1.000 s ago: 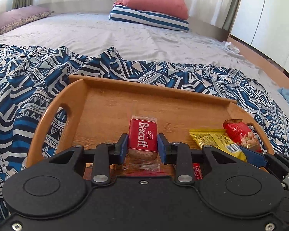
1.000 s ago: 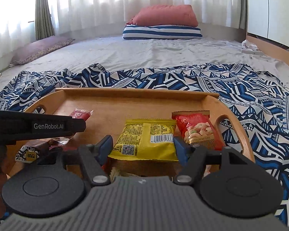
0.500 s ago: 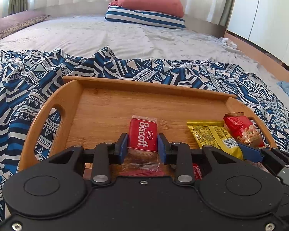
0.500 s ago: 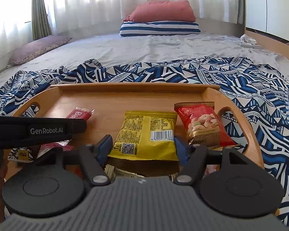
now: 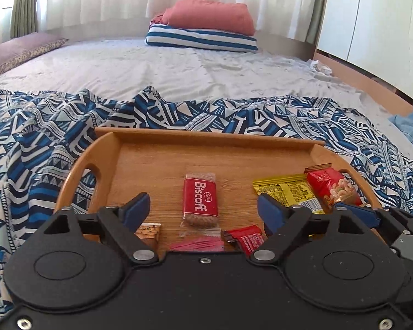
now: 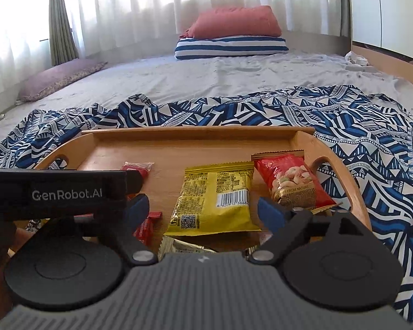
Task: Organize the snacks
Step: 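Open the left tool onto the tray while the right tool releases the yellow packet there, then move both tools back from the tray to the snack pile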
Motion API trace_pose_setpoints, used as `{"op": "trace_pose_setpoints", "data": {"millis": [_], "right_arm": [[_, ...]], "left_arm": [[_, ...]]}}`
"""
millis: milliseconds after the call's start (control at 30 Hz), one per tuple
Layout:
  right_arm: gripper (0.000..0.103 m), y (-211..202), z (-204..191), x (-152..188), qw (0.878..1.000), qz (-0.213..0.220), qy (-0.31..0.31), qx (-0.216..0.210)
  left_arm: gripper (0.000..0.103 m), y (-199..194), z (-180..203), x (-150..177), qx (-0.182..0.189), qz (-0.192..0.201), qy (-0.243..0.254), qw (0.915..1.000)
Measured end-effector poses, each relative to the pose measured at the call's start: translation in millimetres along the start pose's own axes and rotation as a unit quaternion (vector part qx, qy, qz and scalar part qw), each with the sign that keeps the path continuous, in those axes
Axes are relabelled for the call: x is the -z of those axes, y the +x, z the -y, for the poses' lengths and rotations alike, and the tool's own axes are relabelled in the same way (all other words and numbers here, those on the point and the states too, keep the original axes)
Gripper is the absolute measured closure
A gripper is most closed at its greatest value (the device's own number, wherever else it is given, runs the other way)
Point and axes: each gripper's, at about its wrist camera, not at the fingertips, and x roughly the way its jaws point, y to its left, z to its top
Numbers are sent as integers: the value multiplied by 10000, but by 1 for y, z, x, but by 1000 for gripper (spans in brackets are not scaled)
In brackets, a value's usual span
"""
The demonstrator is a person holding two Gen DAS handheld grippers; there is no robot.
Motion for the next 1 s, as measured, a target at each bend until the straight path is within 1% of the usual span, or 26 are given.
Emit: {"op": "trace_pose_setpoints", "data": {"millis": [100,200,267,467,700,1000], "right_arm": [[5,-12,-2,-3,9999,64,-94,-7],[2,-26,-3,-5,9999,103,-105,-63],[2,-35,-3,-5,9998,153,-114,-75],[1,-66,0,0,9997,194,-57,-132],[0,-101,1,16,9994,245,-52,-222],[0,-126,7,40,9995,215,-43,-210]], "left_arm": [[14,-14,0,1,-11,3,6,10000],[8,-31,-2,2,30,58,-59,10000],[1,-42,-4,4,41,96,-94,9999],[0,-81,-7,18,21,228,-159,9996],[0,-119,-14,43,31,294,-278,9992],[0,-154,-10,70,-6,456,-217,9987]]}}
